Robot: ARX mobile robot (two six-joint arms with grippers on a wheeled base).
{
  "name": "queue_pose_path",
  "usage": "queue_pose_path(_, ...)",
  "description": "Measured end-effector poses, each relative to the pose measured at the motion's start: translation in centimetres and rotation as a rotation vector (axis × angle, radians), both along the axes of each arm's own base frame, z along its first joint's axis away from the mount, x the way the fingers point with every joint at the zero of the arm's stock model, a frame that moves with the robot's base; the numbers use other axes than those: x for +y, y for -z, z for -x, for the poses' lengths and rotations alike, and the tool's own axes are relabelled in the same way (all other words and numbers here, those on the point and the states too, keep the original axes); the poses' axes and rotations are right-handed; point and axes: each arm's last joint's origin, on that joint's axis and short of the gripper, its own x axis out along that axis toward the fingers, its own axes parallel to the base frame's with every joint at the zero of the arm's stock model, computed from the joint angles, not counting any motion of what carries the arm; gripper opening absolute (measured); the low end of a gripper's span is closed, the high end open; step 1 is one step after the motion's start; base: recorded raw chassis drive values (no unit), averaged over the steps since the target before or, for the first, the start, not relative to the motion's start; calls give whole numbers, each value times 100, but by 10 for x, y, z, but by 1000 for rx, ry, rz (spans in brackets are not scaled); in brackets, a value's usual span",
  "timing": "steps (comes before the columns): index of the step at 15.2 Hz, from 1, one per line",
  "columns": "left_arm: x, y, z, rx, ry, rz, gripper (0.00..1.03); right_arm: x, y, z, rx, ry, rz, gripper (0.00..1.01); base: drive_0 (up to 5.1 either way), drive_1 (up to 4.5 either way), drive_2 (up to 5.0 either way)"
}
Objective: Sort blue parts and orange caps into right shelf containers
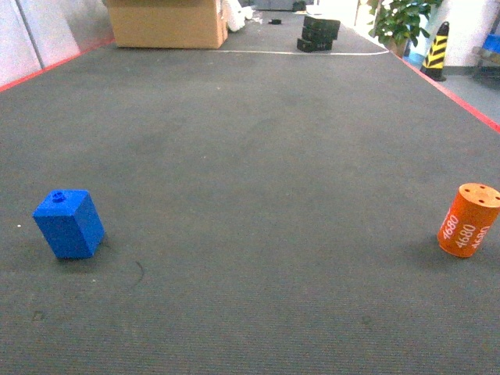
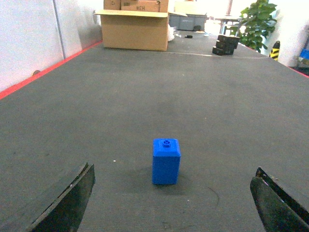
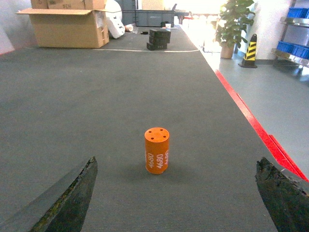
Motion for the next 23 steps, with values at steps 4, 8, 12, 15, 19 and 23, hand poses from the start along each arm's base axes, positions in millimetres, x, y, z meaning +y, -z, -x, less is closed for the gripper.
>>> queue_pose_path(4,0,0,0,0,0,0,98,2,-1,-30,167,106,20,98,0,0,0)
queue_pose_path(8,0,0,0,0,0,0,98,-1,-13,-112,219,114,31,98,0,0,0)
queue_pose_path(12,0,0,0,0,0,0,98,-4,11,-194,419,71,-1,98,0,0,0)
queue_pose_path(15,0,0,0,0,0,0,98,4,16,-238,470,39,-3,98,0,0,0)
queue_pose_path(19,0,0,0,0,0,0,98,8,20,-251,501,27,-8,98,0,0,0)
queue_pose_path(23,0,0,0,0,0,0,98,16,56,-261,574,53,10,51,0,0,0)
